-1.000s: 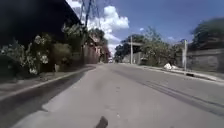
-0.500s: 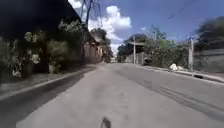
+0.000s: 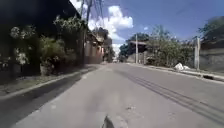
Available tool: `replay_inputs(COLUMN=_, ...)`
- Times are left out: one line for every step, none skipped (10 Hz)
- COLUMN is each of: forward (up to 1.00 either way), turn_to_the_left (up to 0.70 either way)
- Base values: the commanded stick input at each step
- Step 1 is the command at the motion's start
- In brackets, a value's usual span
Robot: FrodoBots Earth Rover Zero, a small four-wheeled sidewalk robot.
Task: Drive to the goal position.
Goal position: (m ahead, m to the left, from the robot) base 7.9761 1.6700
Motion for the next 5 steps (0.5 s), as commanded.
replay_inputs(forward=1.00, turn_to_the_left=0.01)
replay_inputs(forward=1.00, turn_to_the_left=0.01)
replay_inputs(forward=1.00, turn_to_the_left=0.01)
replay_inputs(forward=1.00, turn_to_the_left=0.01)
replay_inputs(forward=1.00, turn_to_the_left=0.01)
